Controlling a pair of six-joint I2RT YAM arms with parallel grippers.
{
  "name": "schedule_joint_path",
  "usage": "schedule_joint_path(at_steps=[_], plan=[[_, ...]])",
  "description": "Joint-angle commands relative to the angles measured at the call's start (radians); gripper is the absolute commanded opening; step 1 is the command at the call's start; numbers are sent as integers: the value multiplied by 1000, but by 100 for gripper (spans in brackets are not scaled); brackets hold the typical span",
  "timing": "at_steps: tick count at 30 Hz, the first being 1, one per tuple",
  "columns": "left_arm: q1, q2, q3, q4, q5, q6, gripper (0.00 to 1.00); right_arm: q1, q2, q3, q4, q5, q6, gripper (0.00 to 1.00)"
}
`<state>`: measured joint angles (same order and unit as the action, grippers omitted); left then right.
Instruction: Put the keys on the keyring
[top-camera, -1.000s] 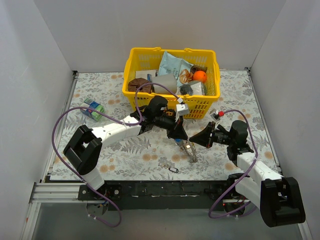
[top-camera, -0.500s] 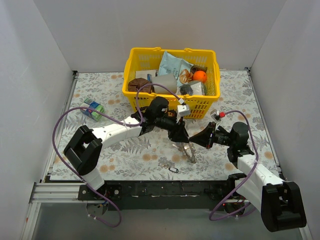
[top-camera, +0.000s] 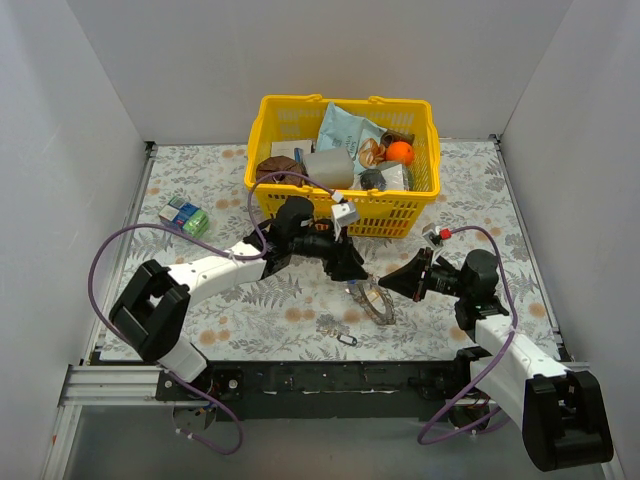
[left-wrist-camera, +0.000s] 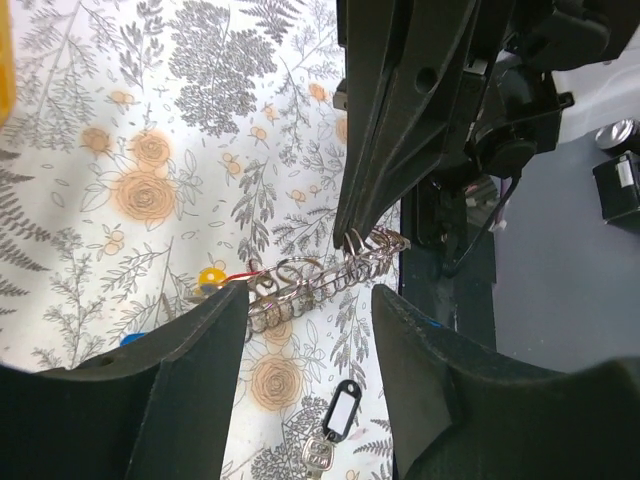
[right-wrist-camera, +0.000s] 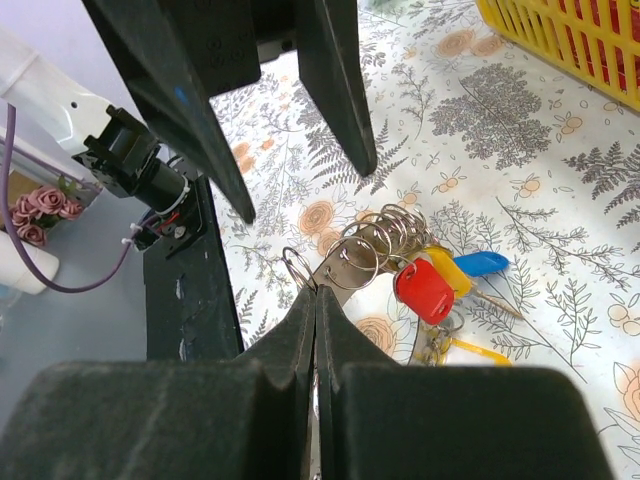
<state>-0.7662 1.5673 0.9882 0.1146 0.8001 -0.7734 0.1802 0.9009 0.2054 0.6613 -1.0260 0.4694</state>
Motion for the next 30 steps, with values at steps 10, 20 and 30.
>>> schedule_joint_path(at_steps=[10, 20, 30], plan=[[48, -43, -92, 327, 131, -217, 52, 4, -22, 5, 64, 12, 14, 1], [35, 13, -69, 300, 128, -207, 49, 4, -26, 9, 60, 15, 14, 1], [4, 45, -60, 284, 122, -193, 46, 5, -26, 11, 49, 20, 8, 1]])
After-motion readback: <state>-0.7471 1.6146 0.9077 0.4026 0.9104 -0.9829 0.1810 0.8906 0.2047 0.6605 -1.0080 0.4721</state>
